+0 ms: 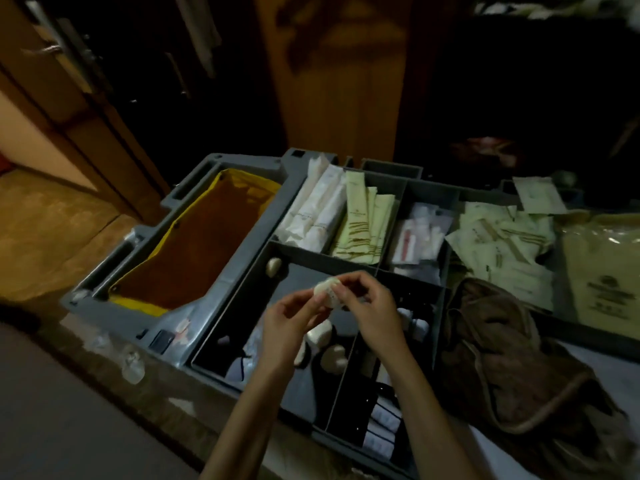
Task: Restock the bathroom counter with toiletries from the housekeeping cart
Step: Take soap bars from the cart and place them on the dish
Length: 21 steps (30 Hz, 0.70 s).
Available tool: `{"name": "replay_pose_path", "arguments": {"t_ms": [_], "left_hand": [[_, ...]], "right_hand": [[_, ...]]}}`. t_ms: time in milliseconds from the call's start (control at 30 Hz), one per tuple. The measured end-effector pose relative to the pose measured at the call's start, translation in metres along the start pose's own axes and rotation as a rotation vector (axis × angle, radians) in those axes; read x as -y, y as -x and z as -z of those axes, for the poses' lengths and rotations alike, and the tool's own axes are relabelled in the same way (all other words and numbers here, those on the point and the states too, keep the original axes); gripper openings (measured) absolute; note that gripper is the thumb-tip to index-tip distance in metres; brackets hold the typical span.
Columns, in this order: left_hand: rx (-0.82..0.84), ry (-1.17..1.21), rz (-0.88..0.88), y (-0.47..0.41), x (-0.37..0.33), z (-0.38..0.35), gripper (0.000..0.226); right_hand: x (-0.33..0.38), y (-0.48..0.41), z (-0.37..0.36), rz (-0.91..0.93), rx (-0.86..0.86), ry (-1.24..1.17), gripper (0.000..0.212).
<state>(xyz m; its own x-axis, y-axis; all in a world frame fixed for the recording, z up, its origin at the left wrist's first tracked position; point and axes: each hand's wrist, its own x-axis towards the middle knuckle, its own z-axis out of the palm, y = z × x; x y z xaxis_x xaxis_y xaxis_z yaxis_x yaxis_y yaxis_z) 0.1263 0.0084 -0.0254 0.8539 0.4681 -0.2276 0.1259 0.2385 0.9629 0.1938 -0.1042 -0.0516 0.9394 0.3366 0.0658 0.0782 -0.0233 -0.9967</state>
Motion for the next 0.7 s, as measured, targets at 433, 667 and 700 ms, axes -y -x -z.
{"name": "replay_pose_path", "arguments": {"t_ms": [433,667,700], "left_hand": [[0.916,-0.157,-0.089,0.075,-0.011,-0.17,0.013],[1.504,-0.148,-0.033,0.229,0.02,-0.209,0.002],[1.586,-0.153,-0.009,0.251,0.025,-0.206,0.004]], "right_hand": [[0.071,0.152,0.151,0.052,-0.838,0.078,0.004],[0.095,0.348,0.144,0.02,-1.434,0.155,0.005],[0.094,0.373,0.135,0.031,-1.506,0.124,0.007]]}}
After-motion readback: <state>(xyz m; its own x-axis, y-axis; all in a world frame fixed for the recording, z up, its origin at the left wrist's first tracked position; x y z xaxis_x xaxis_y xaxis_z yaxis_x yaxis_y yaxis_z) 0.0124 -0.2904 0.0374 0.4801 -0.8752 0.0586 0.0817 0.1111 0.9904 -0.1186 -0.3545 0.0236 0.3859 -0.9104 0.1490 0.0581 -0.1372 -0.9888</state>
